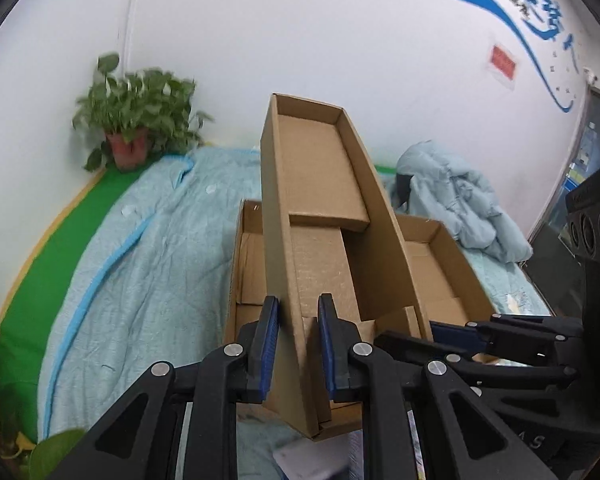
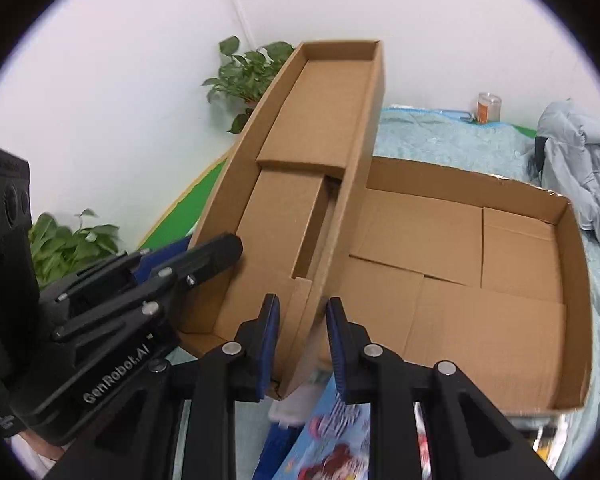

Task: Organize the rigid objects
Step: 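Carry the divider insert over the large box, lower it inside, open both grippers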

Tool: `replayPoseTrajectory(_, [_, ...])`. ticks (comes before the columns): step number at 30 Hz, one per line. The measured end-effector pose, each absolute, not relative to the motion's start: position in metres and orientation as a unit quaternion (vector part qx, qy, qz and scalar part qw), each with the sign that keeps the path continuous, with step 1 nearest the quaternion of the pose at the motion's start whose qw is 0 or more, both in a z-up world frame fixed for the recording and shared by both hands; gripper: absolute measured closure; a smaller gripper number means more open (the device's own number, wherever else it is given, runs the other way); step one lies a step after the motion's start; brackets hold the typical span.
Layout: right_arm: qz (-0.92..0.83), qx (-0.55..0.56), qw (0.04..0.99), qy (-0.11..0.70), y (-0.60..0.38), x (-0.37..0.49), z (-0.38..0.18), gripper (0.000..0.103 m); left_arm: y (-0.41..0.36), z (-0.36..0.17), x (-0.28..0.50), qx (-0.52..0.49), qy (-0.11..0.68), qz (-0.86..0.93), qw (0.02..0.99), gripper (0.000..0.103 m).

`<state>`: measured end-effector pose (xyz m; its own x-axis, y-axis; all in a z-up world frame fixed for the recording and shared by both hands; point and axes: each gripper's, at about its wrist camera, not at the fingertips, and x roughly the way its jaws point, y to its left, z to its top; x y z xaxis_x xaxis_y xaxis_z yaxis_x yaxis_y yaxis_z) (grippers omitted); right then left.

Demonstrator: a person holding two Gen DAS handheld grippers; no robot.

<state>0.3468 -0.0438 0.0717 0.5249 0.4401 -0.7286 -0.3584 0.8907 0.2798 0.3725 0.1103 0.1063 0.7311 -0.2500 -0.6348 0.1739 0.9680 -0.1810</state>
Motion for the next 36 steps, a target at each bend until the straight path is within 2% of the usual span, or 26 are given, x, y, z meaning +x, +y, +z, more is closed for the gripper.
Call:
replayPoseTrajectory(6, [0.230, 0.075, 0.814, 0.528, -0.032, 0.411, 0.007, 0.080, 0.123, 0.027, 0.436, -0.060, 0.429, -0.098, 0.896, 0.088])
replayPoseTrajectory(10, [0.218, 0.095, 0.774, 0.587, -0.028, 0.429, -0.041, 0.080, 0.129, -0.022, 0.449, -0.068, 0.470, -0.093, 0.875, 0.088])
replayPoseTrajectory(18, [0.243, 0.098, 0.740, 0.620, -0.017, 0.426, -0.059, 0.078, 0.135, -0.040, 0.441, -0.065, 0.469, -0.058, 0.879, 0.089])
replayPoseTrajectory(24, [0.248, 0.106, 0.734, 0.624, -0.017, 0.431, -0.065, 0.078, 0.135, -0.033, 0.420, -0.072, 0.448, -0.048, 0.890, 0.088])
replayPoseTrajectory(27, [0.256, 0.099, 0.732, 0.624, -0.012, 0.433, -0.067, 0.073, 0.139, -0.021, 0.406, -0.067, 0.428, -0.038, 0.901, 0.085])
replayPoseTrajectory(28, [0.261, 0.101, 0.730, 0.623, -0.014, 0.433, -0.067, 0.067, 0.142, -0.018, 0.403, -0.069, 0.422, -0.035, 0.903, 0.083])
replayPoseTrajectory(29, [0.268, 0.107, 0.730, 0.620, -0.014, 0.433, -0.067, 0.060, 0.146, -0.014, 0.398, -0.071, 0.417, -0.032, 0.906, 0.077])
replayPoseTrajectory(30, [0.273, 0.114, 0.731, 0.615, -0.015, 0.431, -0.066, 0.057, 0.151, -0.011, 0.392, -0.074, 0.409, -0.029, 0.909, 0.073])
replayPoseTrajectory(32, [0.285, 0.117, 0.749, 0.586, -0.022, 0.422, -0.055, 0.052, 0.158, -0.005, 0.382, -0.076, 0.390, -0.014, 0.918, 0.043])
replayPoseTrajectory(33, [0.283, 0.110, 0.763, 0.571, -0.024, 0.414, -0.048, 0.048, 0.159, -0.003, 0.376, -0.074, 0.383, -0.008, 0.921, 0.035])
replayPoseTrajectory(34, [0.278, 0.103, 0.782, 0.548, -0.033, 0.403, -0.039, 0.039, 0.160, -0.003, 0.372, -0.072, 0.375, -0.002, 0.924, 0.027])
replayPoseTrajectory(36, [0.265, 0.098, 0.821, 0.495, -0.061, 0.376, -0.017, 0.034, 0.159, -0.003, 0.366, -0.066, 0.371, -0.002, 0.926, 0.027])
